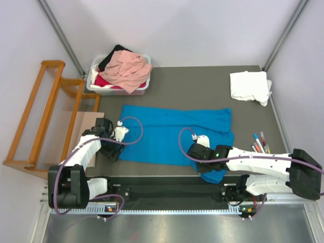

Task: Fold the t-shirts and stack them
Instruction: Fold the tshirt

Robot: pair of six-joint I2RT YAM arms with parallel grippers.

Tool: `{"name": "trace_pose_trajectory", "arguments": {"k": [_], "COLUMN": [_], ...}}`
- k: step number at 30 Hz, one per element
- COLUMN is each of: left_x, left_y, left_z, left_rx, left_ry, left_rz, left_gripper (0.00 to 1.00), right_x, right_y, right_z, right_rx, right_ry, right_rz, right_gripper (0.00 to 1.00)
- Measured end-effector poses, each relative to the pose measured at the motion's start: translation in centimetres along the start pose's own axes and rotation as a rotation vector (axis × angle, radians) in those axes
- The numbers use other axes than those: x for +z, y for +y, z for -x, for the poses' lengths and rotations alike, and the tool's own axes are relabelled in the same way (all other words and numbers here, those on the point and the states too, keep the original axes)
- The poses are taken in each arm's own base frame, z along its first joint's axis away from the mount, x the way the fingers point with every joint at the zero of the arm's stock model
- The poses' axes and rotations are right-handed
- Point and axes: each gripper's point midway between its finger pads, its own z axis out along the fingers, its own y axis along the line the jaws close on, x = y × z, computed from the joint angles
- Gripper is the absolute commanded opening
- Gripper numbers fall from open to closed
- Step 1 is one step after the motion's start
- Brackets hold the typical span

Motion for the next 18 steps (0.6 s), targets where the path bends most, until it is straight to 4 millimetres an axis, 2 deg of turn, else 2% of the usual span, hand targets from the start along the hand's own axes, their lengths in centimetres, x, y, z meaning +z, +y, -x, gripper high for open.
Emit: {"name": "trace_pose_trajectory", "arguments": {"k": [6, 14, 18], "left_x": [1.2, 1.3, 1.4], "left_y": [-0.4, -0.3, 0.0], "left_z": [0.0, 0.5, 0.9], "left_rx": [0.039, 0.031, 0.026], "left_ry": [0.035, 0.033, 0.023], "left_rz": [-0.019, -0.021, -0.014], "left_gripper": [0.65, 0.60, 0.54], "right_x": [0.0, 0.0, 0.0], "right_y": [0.0, 1.0, 1.3], "right_z": [0.2, 0.9, 0.9], "right_rx": [0.002, 0.000, 0.002], "right_ry": [0.007, -0.007, -0.003], "right_rz": [0.004, 0.029, 0.042], "right_gripper": [0.00, 0.00, 0.00]}}
